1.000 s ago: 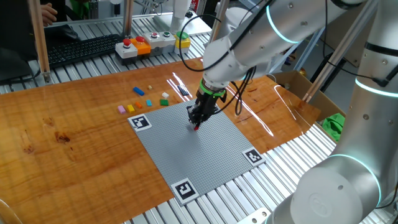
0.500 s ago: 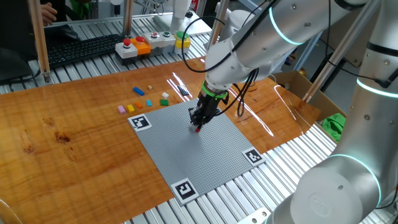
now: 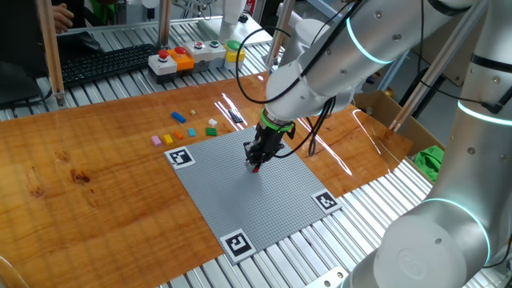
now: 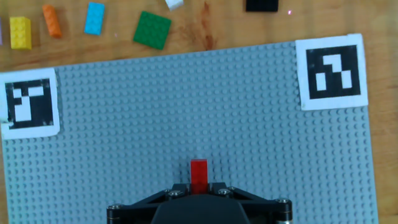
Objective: Stack small Lego blocks randomly, one at a time
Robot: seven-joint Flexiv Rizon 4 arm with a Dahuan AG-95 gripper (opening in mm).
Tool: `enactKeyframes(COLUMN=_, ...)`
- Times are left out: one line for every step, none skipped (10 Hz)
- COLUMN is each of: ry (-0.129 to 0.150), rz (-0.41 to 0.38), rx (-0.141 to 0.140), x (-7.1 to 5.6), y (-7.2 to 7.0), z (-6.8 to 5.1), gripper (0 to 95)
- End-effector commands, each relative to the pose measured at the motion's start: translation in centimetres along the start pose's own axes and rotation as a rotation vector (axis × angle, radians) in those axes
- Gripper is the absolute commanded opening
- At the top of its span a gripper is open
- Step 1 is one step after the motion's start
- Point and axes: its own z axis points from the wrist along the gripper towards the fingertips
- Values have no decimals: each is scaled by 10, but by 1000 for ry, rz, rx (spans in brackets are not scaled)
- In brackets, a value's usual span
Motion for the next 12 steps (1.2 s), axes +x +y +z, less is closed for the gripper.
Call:
enactKeyframes(ry=13, rz=-4, rx=-13, x=0, y=2, z=-1, gripper=0)
enactKeyframes(ry=13, rz=-4, rx=-14, x=1, y=5, z=-4, gripper=0)
enactKeyframes(ry=12, rz=-5, rx=-11, x=1, y=5, z=-2, gripper=0)
enactKeyframes(ry=8, rz=-8, rx=-12, x=2, y=4, z=0, gripper=0)
enactKeyframes(ry=8, rz=-8, rx=-11, x=2, y=4, z=0, gripper=0)
enactKeyframes(ry=9, rz=-8, rx=-10, x=2, y=4, z=0, gripper=0)
enactKeyframes(ry=9, rz=-6, rx=-10, x=2, y=5, z=-1, gripper=0)
enactKeyframes(ry=9, rz=-5, rx=-9, x=2, y=4, z=0, gripper=0)
enactKeyframes(ry=8, rz=-4, rx=-9, x=2, y=4, z=0, gripper=0)
enactKeyframes(ry=9, rz=-5, rx=-9, x=2, y=4, z=1, gripper=0)
enactKeyframes(ry=13, rz=-6, rx=-10, x=2, y=4, z=0, gripper=0)
enactKeyframes(ry=16, rz=-12, rx=-11, x=2, y=5, z=-2, gripper=0)
